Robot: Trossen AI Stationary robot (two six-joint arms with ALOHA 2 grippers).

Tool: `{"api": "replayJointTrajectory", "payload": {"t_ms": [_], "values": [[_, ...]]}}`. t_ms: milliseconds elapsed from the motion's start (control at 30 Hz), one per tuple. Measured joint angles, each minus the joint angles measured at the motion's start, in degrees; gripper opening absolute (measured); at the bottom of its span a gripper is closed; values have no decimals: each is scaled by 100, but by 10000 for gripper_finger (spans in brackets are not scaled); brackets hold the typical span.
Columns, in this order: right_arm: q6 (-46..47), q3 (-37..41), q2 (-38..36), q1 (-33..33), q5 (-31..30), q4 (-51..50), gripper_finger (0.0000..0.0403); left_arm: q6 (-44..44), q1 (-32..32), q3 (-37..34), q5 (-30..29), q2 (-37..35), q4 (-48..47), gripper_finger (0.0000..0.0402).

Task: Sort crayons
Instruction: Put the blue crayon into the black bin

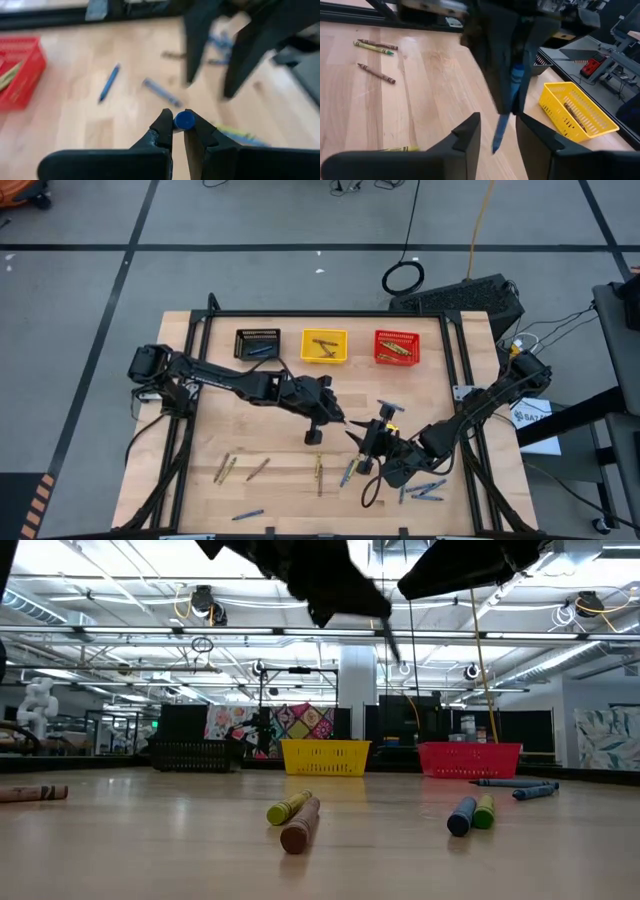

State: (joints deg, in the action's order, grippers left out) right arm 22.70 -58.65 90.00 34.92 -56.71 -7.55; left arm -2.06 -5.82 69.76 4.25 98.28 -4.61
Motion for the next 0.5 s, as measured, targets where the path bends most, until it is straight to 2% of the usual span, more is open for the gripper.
{"api": "replayJointTrajectory", "payload": {"t_ms": [367, 500], "values": [[59, 0, 0, 2, -4, -77, 116, -134, 472, 0, -181, 0, -1048, 18], [61, 0, 0, -50, -28, -276, 116, -401, 729, 0, -580, -10, -1436, 18]]}}
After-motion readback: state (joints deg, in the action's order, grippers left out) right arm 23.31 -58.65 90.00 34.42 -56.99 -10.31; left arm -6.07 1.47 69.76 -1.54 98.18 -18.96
